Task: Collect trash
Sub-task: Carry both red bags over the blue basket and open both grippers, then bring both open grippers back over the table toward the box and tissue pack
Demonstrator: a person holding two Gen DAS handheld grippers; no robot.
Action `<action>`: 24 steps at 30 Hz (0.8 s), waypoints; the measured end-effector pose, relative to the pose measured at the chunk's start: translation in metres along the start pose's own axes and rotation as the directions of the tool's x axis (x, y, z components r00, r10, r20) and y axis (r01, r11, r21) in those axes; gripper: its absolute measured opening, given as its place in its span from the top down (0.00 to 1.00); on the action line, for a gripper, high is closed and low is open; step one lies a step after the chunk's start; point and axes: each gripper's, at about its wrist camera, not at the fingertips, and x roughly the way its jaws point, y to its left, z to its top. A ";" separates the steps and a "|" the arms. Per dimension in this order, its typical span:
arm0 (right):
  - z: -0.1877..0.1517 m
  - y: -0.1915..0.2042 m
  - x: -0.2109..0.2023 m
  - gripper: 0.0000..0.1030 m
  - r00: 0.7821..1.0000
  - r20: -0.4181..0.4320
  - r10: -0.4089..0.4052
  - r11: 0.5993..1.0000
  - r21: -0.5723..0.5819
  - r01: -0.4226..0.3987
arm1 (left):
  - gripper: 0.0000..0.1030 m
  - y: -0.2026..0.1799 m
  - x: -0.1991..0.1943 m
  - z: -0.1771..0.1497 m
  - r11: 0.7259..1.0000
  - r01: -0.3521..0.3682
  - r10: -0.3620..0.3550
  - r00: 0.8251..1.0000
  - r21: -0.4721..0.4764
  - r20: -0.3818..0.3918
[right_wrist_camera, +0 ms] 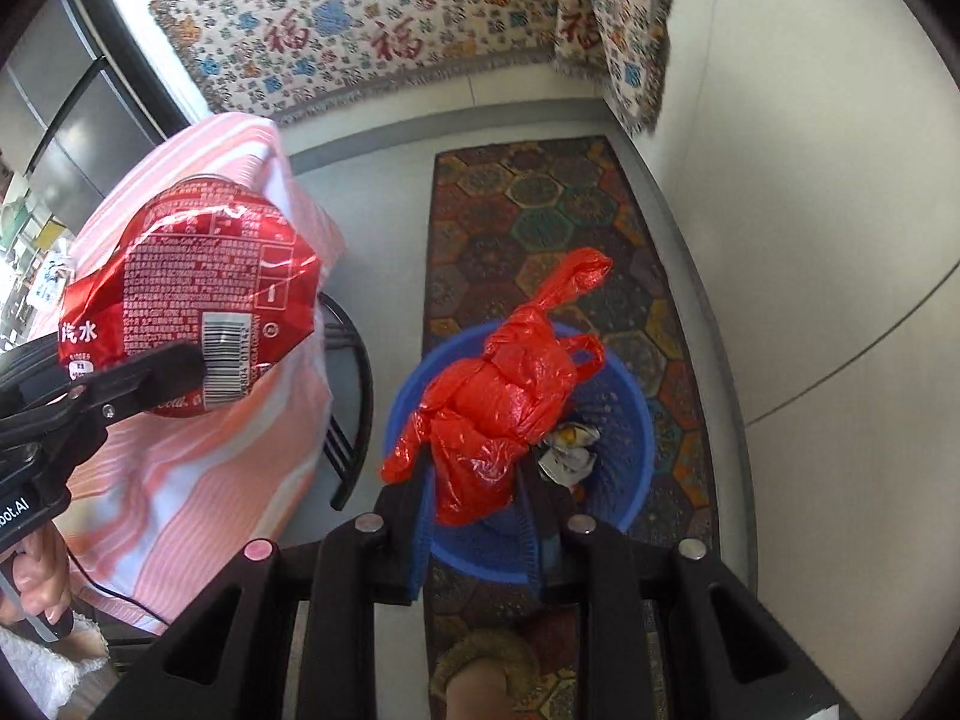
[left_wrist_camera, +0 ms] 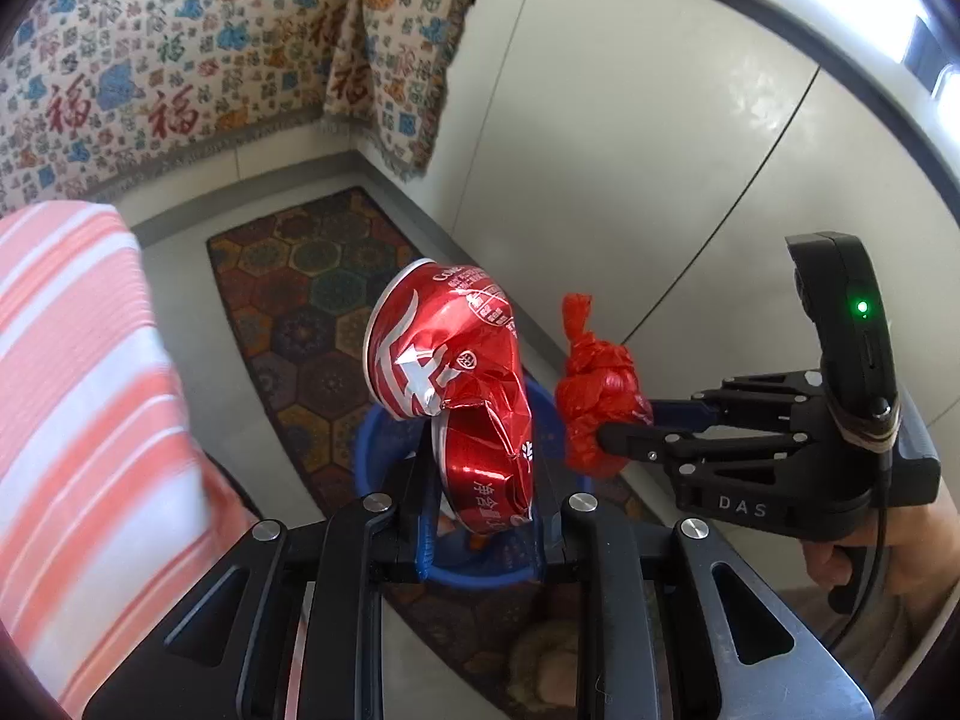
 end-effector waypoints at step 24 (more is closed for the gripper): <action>-0.009 -0.052 0.040 0.54 1.000 0.019 -0.012 0.999 0.039 0.011 | 0.33 0.003 0.057 0.000 0.999 0.009 -0.011 0.998 -0.033 -0.063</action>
